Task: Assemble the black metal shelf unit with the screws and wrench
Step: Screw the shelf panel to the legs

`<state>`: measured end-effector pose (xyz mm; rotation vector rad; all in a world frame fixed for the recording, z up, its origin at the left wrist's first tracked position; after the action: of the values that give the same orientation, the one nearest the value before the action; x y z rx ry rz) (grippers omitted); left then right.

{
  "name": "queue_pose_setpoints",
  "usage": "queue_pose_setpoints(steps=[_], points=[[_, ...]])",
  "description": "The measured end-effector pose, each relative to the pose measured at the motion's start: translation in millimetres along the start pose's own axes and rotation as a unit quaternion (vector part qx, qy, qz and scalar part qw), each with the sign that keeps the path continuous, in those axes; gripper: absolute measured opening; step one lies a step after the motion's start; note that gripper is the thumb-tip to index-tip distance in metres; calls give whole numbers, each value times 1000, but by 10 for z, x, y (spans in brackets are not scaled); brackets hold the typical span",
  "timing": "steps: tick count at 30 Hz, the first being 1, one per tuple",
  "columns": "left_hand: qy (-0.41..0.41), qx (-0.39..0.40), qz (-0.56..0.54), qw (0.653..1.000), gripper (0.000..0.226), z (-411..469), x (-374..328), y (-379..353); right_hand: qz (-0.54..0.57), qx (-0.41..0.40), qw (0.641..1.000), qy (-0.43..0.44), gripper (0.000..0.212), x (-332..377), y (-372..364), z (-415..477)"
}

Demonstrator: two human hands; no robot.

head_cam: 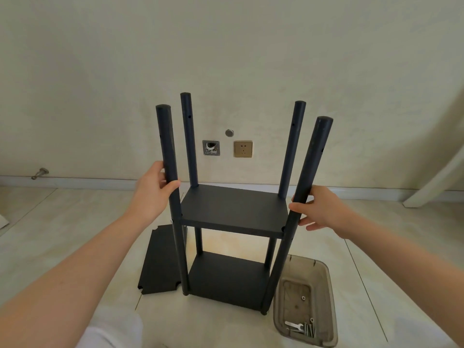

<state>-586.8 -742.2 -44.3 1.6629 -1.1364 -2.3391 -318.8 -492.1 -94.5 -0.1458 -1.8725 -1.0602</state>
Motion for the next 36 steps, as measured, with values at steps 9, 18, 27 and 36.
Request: queue_pose_setpoints(steps=[9,18,27,36], points=[[9,-23,49,998,42,47,77,-20,5,13,999,29,32,10,-91,-172],[28,-65,114,991,41,69,165,93,-23,22,997,75,21,171,-358,-244],[75,-25,177,981,32,49,398,84,-53,45,993,100,18,227,-478,-387],[236,274,126,924,64,-605,339,-729,-93,67,986,123,16,281,-489,-435]])
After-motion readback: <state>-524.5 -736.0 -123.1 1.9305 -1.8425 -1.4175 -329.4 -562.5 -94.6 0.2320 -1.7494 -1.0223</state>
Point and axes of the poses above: each hand's wrist, its own z-axis towards the middle knuckle, its own y-axis out of the back of the hand, x = y × z, the point moved 9 cm from there along z, towards the middle knuckle, and after that the axes turned 3 degrees about y, right-handed, at the moved point
